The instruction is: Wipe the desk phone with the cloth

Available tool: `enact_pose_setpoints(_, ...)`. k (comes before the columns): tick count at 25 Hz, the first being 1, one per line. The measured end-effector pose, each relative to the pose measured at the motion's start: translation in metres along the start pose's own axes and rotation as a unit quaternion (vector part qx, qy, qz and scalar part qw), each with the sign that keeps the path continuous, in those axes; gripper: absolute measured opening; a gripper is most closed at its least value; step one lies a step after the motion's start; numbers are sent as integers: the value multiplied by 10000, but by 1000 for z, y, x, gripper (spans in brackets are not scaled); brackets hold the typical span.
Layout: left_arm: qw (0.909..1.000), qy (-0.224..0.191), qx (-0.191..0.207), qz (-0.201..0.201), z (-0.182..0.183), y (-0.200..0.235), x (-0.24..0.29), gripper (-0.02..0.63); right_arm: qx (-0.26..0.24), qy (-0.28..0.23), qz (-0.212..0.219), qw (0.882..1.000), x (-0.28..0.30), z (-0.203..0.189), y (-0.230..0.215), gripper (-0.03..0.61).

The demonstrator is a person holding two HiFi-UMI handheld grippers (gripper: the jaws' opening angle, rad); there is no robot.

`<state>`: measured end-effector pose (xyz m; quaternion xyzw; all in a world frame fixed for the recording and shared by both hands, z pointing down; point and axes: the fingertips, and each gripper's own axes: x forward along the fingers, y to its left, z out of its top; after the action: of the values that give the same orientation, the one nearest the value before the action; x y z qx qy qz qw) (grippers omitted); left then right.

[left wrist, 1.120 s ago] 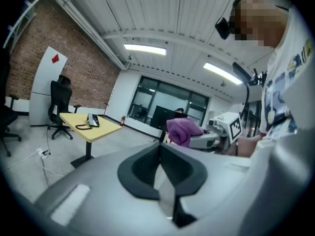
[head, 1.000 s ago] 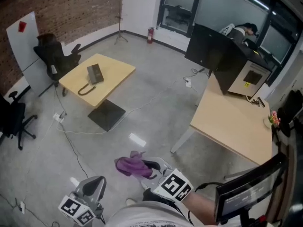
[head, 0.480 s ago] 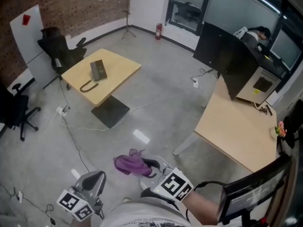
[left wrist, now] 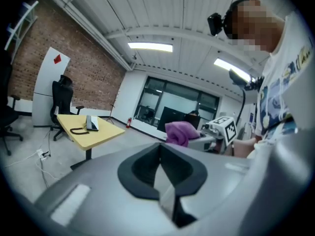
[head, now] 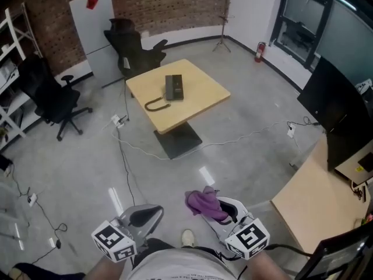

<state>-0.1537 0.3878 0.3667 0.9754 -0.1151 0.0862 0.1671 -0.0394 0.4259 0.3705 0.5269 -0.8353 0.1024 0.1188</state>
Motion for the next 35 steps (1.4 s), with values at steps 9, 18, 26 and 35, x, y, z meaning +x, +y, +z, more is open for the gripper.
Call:
enact_pose_setpoints(9,9989,80,-151,442,7,25,34,5,115,124,301,9994,18,-9,-44,167)
enact_pose_setpoints(18,9990,14,-363,247,22,85,74,5,66,330,119,9994,66,2,-90,167)
enact_pose_setpoints(26,9996,102,-215,-117,66,165,111,5,56,406,-297,9987,134,39,-145,167)
enact_pose_setpoints(35,9988,320,-225,-297,85,242,126,5,36,471,-460,9978,223,68,-192,167)
